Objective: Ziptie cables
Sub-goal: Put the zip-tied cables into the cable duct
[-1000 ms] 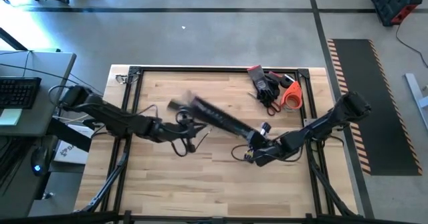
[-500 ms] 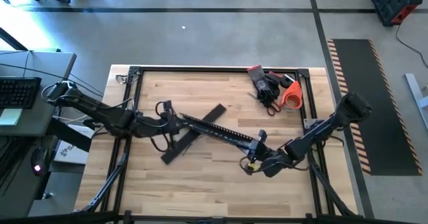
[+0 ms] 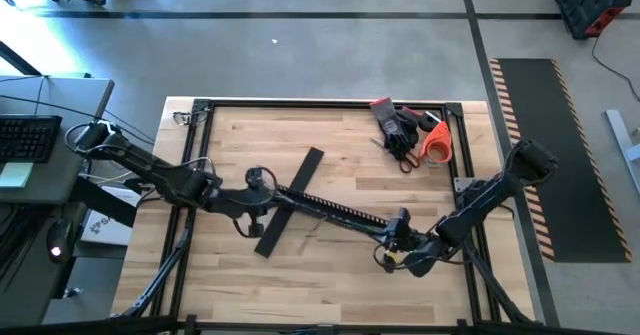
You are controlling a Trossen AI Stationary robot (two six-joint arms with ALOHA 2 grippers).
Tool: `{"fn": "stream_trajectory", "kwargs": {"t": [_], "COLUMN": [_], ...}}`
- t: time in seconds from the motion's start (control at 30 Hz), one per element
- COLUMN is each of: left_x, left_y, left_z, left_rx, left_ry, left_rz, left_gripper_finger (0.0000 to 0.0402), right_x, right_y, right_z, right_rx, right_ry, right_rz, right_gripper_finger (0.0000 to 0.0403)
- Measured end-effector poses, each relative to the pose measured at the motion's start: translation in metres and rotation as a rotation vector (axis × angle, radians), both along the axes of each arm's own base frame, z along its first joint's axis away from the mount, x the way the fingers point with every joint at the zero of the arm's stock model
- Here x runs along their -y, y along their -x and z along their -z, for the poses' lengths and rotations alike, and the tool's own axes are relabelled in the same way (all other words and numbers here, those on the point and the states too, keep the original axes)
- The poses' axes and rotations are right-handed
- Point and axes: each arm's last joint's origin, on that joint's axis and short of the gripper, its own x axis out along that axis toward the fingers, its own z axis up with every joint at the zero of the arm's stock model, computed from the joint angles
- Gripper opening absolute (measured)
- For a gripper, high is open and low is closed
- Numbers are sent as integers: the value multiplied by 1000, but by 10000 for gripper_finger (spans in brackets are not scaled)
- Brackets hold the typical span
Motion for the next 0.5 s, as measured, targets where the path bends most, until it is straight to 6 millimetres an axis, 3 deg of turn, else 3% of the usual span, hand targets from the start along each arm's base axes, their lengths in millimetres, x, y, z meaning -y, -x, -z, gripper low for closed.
{"fn": "stream_trajectory", "kwargs": {"t": [0.13, 0.33, 0.5], "left_x": [3, 11, 21], "left_y": [-8, -30, -51], "left_z": [15, 41, 71], "left_rx": [-61, -98, -122], "left_ry": [-20, -36, 4], "left_rz": [-21, -36, -24], "left_gripper_finger": [0, 0, 9], "right_x": [5, 9, 10], "right_y": [14, 23, 33], "right_z": [18, 29, 33], "right_rx": [-98, -226, -286], "right_ry": [-31, -68, -92], "right_rz": [-60, -129, -52], "right_gripper_finger": [0, 0, 0]}}
